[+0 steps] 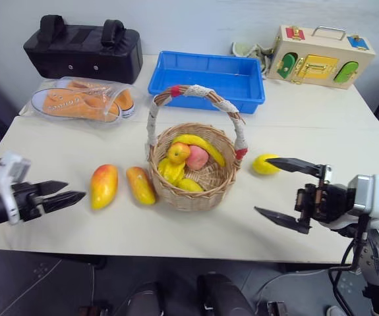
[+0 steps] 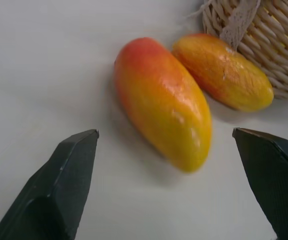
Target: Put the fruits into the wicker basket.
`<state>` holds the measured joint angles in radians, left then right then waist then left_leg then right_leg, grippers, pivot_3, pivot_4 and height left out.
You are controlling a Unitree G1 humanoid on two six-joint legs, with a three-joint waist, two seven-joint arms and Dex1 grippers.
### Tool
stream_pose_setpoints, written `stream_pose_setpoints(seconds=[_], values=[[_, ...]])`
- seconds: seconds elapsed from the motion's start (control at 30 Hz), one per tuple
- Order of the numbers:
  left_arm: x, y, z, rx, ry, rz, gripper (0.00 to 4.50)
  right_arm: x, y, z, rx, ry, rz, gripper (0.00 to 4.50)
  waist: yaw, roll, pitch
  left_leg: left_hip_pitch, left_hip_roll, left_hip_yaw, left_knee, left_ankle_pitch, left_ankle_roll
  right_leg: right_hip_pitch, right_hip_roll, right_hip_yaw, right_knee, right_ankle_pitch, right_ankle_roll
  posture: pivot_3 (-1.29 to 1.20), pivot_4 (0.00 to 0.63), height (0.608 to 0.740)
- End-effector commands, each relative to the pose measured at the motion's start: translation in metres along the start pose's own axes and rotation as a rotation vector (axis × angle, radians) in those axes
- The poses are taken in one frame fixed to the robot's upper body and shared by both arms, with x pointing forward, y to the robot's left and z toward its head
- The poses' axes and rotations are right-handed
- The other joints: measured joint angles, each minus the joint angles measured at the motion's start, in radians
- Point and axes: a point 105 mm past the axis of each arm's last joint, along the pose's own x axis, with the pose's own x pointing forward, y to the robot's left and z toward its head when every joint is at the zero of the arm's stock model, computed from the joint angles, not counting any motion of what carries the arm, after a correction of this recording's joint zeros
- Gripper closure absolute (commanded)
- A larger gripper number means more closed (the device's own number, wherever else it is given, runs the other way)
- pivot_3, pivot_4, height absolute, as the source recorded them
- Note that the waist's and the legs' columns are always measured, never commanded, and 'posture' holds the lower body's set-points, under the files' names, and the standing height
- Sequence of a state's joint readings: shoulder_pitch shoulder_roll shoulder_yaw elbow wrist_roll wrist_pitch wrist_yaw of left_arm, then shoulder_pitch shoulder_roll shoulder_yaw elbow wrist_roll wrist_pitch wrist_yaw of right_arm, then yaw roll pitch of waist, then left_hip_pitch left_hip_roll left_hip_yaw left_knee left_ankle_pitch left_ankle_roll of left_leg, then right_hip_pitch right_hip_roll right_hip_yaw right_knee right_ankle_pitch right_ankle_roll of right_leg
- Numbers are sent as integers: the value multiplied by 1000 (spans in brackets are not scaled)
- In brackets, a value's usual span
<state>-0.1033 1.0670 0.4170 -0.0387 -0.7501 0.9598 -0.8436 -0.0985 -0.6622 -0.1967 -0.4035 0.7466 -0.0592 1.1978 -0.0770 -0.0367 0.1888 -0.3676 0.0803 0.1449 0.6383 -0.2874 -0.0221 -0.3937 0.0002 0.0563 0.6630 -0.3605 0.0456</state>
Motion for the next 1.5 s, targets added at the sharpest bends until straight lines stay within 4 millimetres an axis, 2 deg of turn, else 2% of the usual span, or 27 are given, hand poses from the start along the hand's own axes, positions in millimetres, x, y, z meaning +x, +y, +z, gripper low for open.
stream_pose_setpoints(seconds=[0.03, 0.23, 0.33, 0.43, 0.5, 0.63, 0.7, 0.8, 0.83, 0.9, 0.97, 1.03, 1.13, 1.2, 1.27, 1.47, 1.5], values=[[24, 5, -3, -17, 65, 37, 0, 12, 11, 9, 18, 5, 93, 35, -4, 0, 0, 0, 0, 0, 0, 0, 0, 0, 0, 0, 0, 0, 0, 0, 150, 740], [47, 6, -10, -14, 138, 40, 0, 12, 7, 9, 41, 13, 52, 35, -4, 0, 0, -3, 3, 1, 8, -2, -2, -2, 3, 1, 2, 0, 1, 0, 150, 740], [57, 4, -14, 5, 143, 40, 640, 9, 6, 4, 53, 21, 26, 0, 0, 0, 0, -3, 3, 1, 9, -1, -1, -1, 3, 1, 3, 0, 1, 0, 150, 740], [61, 6, -17, 40, 147, 60, 1514, 10, 7, 3, 59, 19, 22, 0, 3, 0, 0, -2, 3, 1, 11, -1, 0, 0, 2, 1, 4, 0, 1, 0, 150, 740], [56, 7, -15, 72, 118, 66, 1849, 9, 7, 2, 68, 19, 11, 0, 5, 0, 0, -1, 2, 1, 11, -1, 0, 0, 1, 1, 6, 0, 1, 0, 150, 740], [41, 11, -3, 156, 10, 60, 1853, 4, 9, -1, 85, 29, -1, 0, 1, 0, 0, -1, 2, 1, 10, -1, 0, 0, 1, 1, 7, 0, 0, 0, 150, 740], [26, 15, 7, 258, -84, 57, 1853, -1, 10, -5, 92, 43, -18, 0, -2, 0, 0, -1, 2, 1, 10, -1, 0, -1, 1, 1, 7, 0, 0, 0, 150, 740], [-4, -11, 34, 452, -324, -93, 1853, -11, 5, -5, 78, 47, -93, 0, 0, 0, 0, -3, 2, 1, 10, -1, 0, -2, 1, 1, 6, 0, 0, 0, 150, 740], [-11, -22, 39, 479, -363, -149, 1853, -13, 3, -3, 69, 44, -122, 0, 1, 0, 0, -3, 2, 1, 10, -1, 0, -1, 1, 0, 5, 0, 0, 0, 150, 740], [-11, -45, 38, 523, -326, -273, 1853, -17, -3, -1, 67, 35, -186, 0, 1, 0, 0, -2, 2, 1, 10, -1, 1, 0, 0, 0, 5, 0, 0, 0, 150, 740], [1, -72, 34, 555, -238, -398, 1853, -20, -8, 2, 64, 26, -251, 0, 7, 0, 0, -1, 1, 1, 10, -2, 1, 1, -1, 0, 5, 0, 1, 0, 150, 740], [13, -96, 39, 597, -223, -494, 1853, -22, -14, 5, 54, 21, -302, 0, 18, 1, 0, -1, 0, 0, 10, -2, 2, 1, -1, 0, 4, 0, 1, 0, 150, 740], [35, -123, 62, 651, -273, -556, 1853, -26, -12, 3, 54, 48, -327, 0, 29, 0, 0, -1, -1, 0, 10, -2, 2, 2, -1, 0, 5, 0, 1, 0, 150, 740], [59, -137, 79, 682, -277, -558, 1853, -28, -6, 1, 58, 63, -339, 0, 39, 0, 0, -2, -1, 0, 11, -1, 2, 1, -1, 0, 4, 0, 2, 0, 150, 740], [82, -146, 86, 692, -225, -541, 1853, -26, -3, 2, 61, 57, -349, 0, 46, 0, 0, -2, -1, 0, 11, -1, 2, 2, 1, 1, 4, 1, 3, 0, 150, 740], [115, -158, 97, 743, -142, -508, 1853, -18, 1, 3, 57, 38, -365, 0, 21, 1, 0, -2, 2, 3, 12, 0, 0, 0, 5, 5, 4, 1, 4, 0, 150, 740], [118, -158, 97, 734, -134, -499, 1504, -16, 2, 3, 56, 35, -367, 0, 21, 1, 0, -2, 2, 2, 12, 0, -1, 0, 6, 5, 4, 1, 4, 0, 150, 740]])
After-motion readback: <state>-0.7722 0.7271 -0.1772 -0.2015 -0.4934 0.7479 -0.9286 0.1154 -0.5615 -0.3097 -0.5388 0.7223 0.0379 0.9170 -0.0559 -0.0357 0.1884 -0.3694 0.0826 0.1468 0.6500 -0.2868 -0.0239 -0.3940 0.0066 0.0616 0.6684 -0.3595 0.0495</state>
